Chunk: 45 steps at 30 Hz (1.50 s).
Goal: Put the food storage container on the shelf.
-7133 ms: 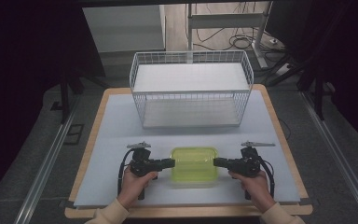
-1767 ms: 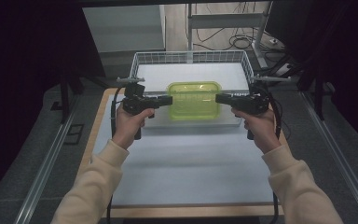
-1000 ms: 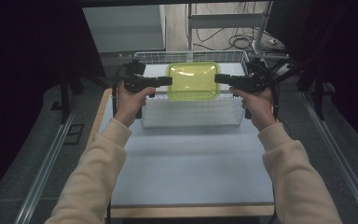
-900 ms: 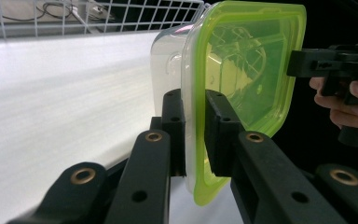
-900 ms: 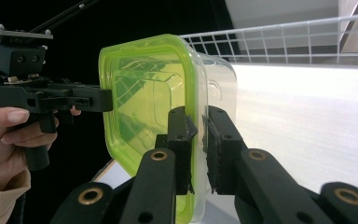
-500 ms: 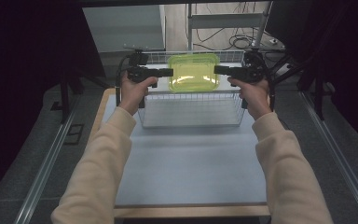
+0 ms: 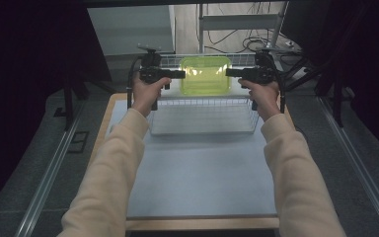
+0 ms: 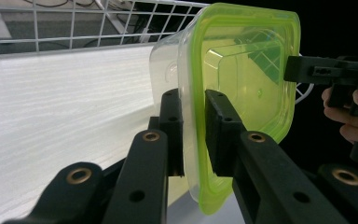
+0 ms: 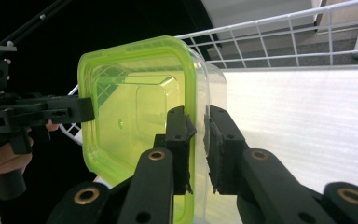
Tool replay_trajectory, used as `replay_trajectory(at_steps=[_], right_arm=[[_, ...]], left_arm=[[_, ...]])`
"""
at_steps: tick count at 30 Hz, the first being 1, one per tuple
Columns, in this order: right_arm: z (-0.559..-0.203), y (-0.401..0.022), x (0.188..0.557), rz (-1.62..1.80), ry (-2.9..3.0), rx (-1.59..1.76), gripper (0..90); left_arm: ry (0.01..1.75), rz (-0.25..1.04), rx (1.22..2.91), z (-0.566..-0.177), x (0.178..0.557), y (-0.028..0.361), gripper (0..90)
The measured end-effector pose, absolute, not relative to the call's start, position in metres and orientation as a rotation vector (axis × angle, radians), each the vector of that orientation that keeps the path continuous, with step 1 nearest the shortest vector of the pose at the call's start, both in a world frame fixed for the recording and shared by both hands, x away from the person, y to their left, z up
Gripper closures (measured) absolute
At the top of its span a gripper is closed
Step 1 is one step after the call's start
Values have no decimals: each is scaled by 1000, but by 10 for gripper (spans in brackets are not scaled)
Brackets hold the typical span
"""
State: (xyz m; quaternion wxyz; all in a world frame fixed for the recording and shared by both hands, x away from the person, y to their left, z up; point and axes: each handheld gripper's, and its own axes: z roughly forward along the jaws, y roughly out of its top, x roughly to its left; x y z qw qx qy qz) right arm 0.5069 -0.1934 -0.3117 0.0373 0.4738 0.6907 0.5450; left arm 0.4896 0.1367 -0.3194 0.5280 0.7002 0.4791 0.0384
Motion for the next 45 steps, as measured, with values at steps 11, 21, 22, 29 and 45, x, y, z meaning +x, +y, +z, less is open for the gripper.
replay_trajectory(at_steps=[11, 21, 22, 29, 45], right_arm=[[-316, -188, 512, 1643, 2065, 1448, 745], [-323, -184, 516, 1552, 2066, 1458, 626], [-324, -184, 516, 1550, 2068, 1458, 613], [-318, -188, 508, 1571, 2001, 1432, 489], [-310, -218, 447, 1650, 2136, 1166, 333]], left_arm=[[1180, 90, 1648, -323, 498, 132, 720], [1182, 141, 1656, -331, 505, 130, 554], [1176, 138, 1654, -332, 505, 130, 510], [1160, 197, 1682, -325, 502, 132, 205], [1059, 281, 1700, -316, 425, 156, 191]])
